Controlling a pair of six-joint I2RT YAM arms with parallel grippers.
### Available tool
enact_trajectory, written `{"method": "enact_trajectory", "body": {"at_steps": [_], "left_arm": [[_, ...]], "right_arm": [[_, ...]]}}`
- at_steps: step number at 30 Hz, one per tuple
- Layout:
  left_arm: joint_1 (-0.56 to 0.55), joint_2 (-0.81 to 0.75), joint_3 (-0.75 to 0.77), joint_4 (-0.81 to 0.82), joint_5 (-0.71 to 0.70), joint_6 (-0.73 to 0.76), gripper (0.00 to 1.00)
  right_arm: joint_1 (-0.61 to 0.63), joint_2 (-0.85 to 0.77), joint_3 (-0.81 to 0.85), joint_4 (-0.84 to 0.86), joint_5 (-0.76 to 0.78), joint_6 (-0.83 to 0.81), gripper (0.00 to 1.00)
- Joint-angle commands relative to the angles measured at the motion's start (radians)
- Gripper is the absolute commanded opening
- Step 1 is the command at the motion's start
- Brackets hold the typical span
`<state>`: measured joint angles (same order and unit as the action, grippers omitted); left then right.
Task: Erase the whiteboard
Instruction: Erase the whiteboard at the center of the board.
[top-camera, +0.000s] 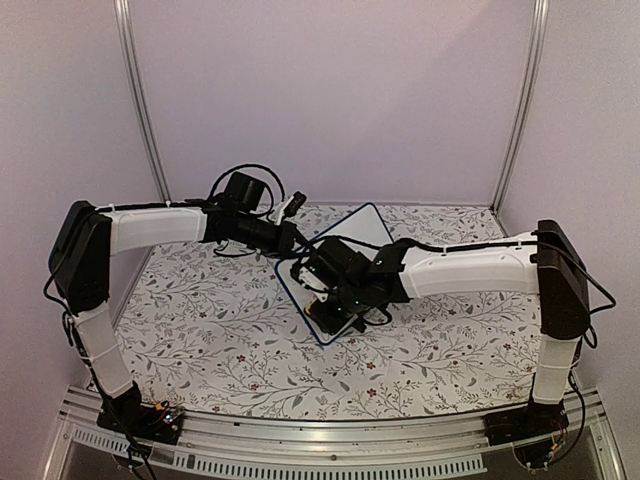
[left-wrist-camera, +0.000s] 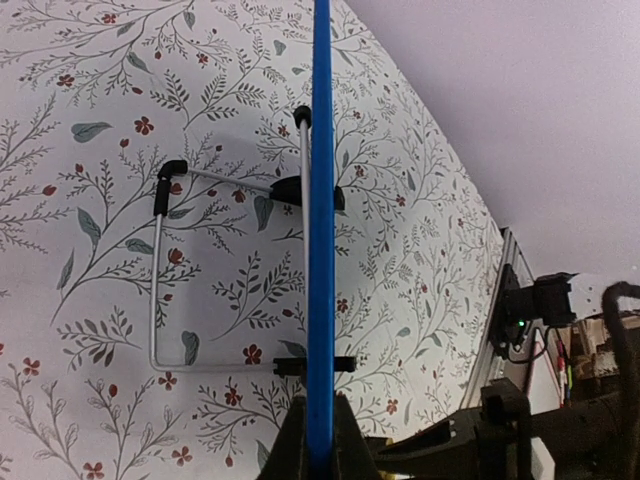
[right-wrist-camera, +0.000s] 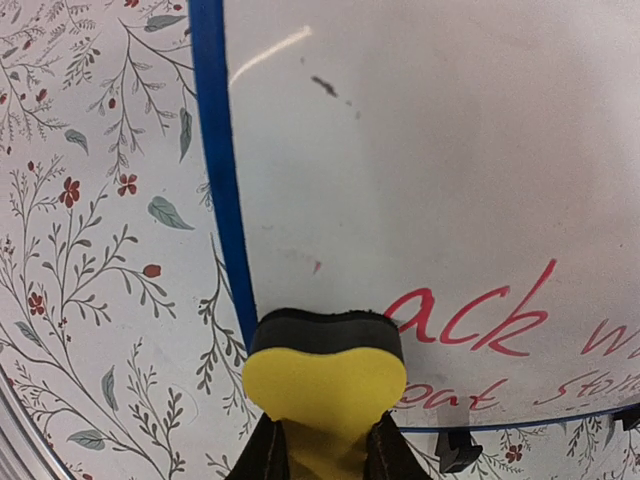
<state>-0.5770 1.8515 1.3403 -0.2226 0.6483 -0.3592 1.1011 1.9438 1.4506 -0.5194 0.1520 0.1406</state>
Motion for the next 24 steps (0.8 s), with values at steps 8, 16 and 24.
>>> {"method": "enact_trajectory", "body": {"at_steps": [8, 16, 24], "left_arm": [[-0.027, -0.019, -0.003, -0.046, -0.025, 0.037, 0.00], [-0.027, -0.017, -0.003, -0.046, -0.023, 0.036, 0.00], [-0.026, -0.017, -0.003, -0.047, -0.022, 0.036, 0.00]], "right_arm": [[-0.002, 0.068, 0.113, 0.035, 0.092, -0.033, 0.14], [-0.003, 0.066, 0.118, 0.045, 0.120, -0.027, 0.14], [-0.003, 0.048, 0.106, 0.059, 0.156, -0.024, 0.15]]}}
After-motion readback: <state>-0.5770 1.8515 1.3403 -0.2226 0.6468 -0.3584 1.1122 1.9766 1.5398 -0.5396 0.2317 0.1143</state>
